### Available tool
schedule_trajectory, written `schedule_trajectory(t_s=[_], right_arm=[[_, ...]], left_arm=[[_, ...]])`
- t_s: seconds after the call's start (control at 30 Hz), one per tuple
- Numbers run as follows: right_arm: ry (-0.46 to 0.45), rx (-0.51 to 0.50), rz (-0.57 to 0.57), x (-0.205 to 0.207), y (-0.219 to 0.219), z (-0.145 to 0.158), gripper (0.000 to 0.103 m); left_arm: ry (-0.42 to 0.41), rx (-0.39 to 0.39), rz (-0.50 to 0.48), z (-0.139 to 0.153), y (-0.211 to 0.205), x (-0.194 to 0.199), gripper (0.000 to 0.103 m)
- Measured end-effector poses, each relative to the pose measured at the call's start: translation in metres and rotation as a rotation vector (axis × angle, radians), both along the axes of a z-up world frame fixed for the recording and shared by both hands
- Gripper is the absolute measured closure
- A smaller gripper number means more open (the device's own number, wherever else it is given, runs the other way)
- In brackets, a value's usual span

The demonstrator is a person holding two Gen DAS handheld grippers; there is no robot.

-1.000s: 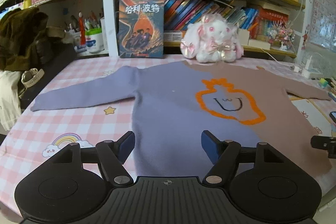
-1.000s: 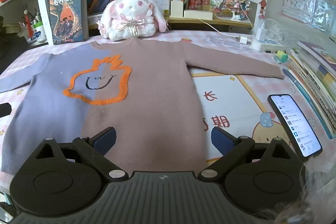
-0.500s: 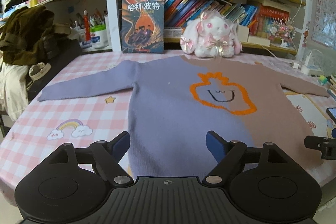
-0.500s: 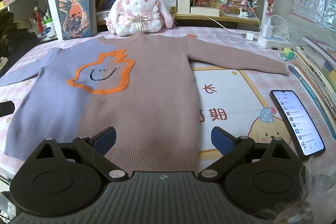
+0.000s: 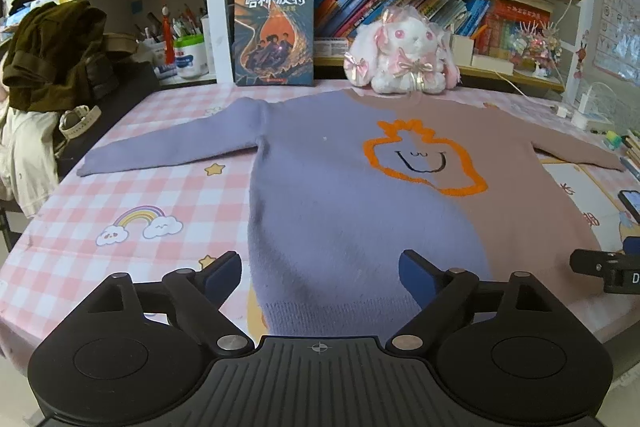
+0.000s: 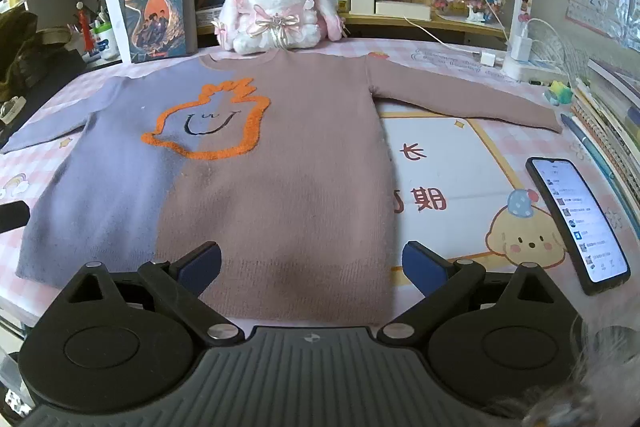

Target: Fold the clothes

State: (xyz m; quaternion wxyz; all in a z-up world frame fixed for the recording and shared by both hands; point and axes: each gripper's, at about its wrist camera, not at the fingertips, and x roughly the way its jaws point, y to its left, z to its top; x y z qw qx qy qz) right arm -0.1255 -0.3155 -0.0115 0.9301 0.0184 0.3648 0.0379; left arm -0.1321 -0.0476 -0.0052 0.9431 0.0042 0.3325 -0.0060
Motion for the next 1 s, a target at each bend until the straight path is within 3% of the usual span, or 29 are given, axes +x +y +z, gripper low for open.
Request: schedule_trajectory(t_s=[0.37, 1.0], right_arm=[[0.014, -0.022, -0.058, 0.0, 0.034, -0.001, 0.005], [0.005, -0.063, -0.231, 0.009, 0.158, 0.005, 0.004]], left_arm=[[0.008, -0.039, -0.082, -0.008, 0.041, 0.015, 0.011], [0.023, -0.067, -0.228, -0.012, 0.153, 0.075, 0.011]])
